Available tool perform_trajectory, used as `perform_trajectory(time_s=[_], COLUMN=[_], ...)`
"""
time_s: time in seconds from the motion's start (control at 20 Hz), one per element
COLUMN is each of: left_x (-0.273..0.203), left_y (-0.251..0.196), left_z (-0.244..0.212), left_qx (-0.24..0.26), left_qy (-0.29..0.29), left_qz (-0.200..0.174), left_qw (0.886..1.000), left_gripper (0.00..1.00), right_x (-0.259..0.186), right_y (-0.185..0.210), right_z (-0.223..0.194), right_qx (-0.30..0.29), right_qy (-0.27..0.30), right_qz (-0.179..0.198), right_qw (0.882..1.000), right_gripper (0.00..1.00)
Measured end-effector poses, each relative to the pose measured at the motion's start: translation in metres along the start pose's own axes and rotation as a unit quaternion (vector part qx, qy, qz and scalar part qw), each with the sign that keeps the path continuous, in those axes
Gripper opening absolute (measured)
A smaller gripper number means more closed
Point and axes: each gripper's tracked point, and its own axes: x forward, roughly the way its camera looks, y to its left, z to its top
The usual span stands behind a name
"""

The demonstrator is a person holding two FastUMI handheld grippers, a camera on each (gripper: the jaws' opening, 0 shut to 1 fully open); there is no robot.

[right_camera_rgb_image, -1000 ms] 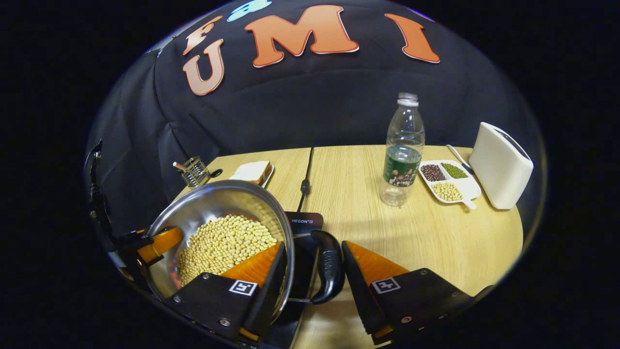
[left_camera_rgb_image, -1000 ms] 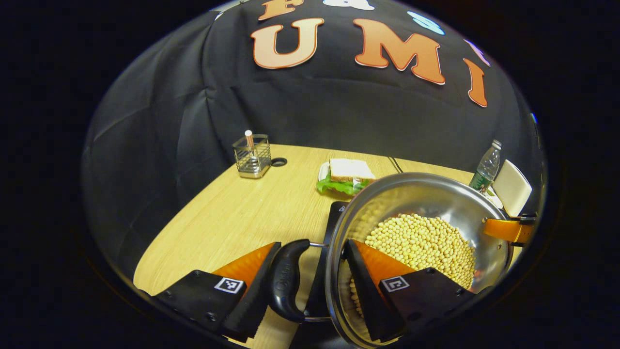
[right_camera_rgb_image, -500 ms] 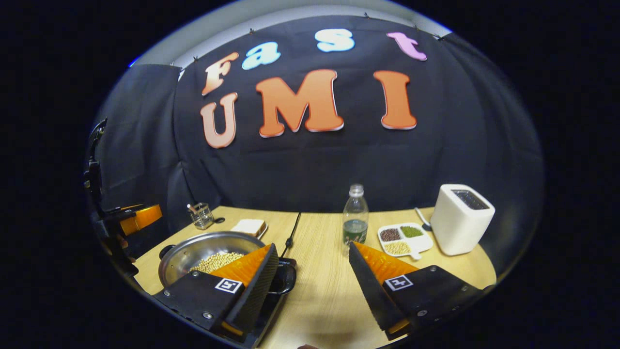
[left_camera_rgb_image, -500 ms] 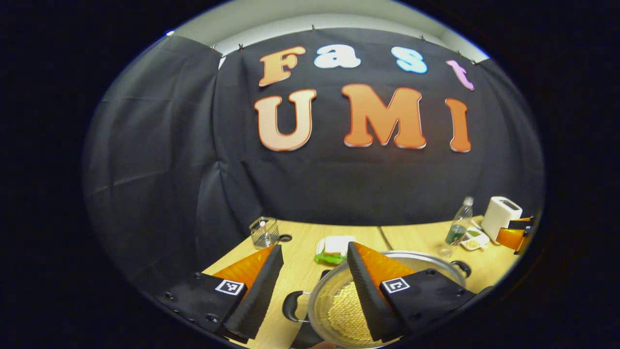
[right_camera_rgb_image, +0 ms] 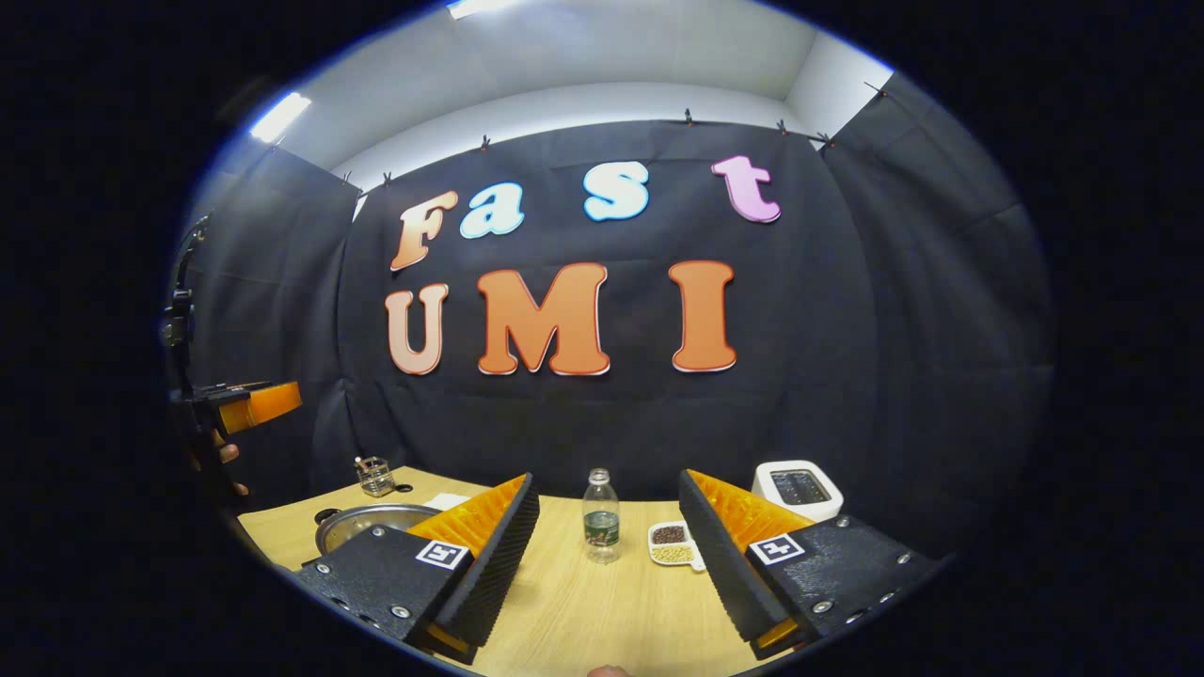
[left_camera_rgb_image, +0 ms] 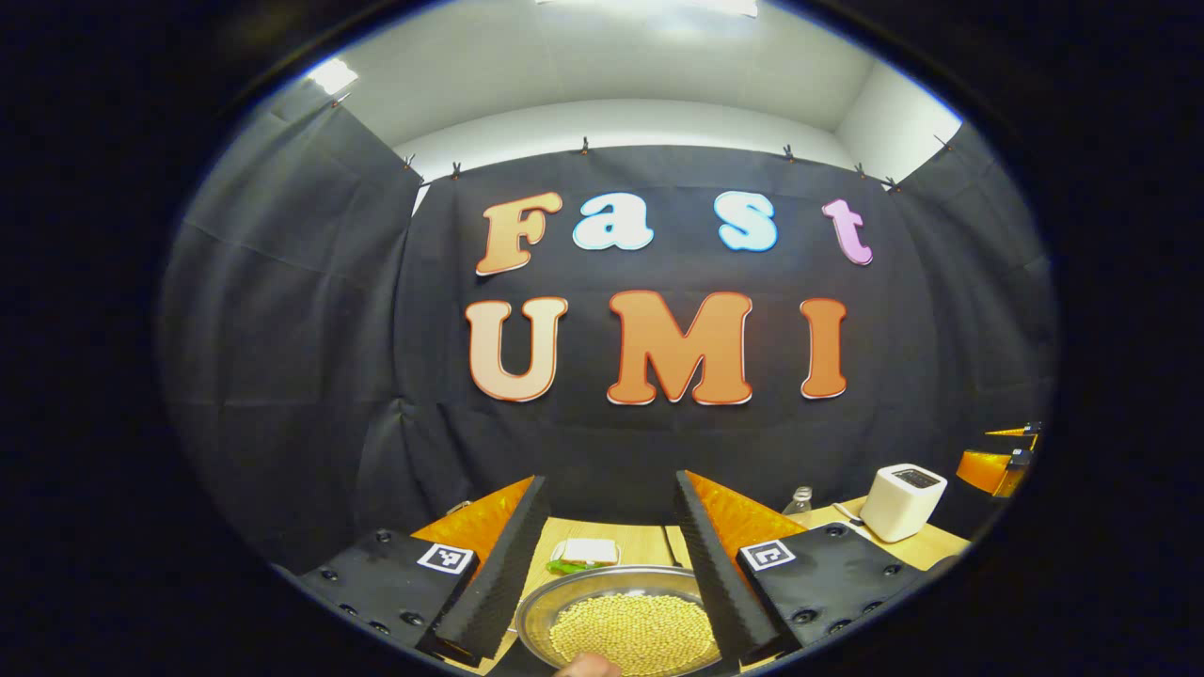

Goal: First push the handle of the pot to place it horizontally, then grasp the pot with both hands and set it on the induction cooktop.

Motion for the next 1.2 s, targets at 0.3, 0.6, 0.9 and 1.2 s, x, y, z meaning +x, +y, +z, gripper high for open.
perform_trajectory(time_s=[0.3, 0.6, 0.9, 1.2], left_x=[-0.029, -0.056, -0.059, -0.059], left_y=[-0.044, -0.072, -0.093, -0.071], left_z=[0.051, 0.095, 0.105, 0.118], left_qx=[-0.007, 0.007, -0.021, -0.043], left_qy=[-0.052, -0.100, -0.098, -0.112], left_qz=[-0.032, -0.033, -0.072, -0.047], left_qw=[0.998, 0.994, 0.992, 0.992], left_gripper=[1.00, 1.00, 1.00, 1.00], right_x=[-0.035, -0.049, -0.054, -0.055], right_y=[-0.036, -0.061, -0.065, -0.065], right_z=[0.042, 0.086, 0.095, 0.094], right_qx=[-0.003, -0.008, -0.012, -0.029], right_qy=[-0.051, -0.119, -0.124, -0.117], right_qz=[-0.006, -0.015, -0.008, 0.000], right_qw=[0.999, 0.993, 0.992, 0.993], right_gripper=[0.93, 0.93, 0.93, 0.93])
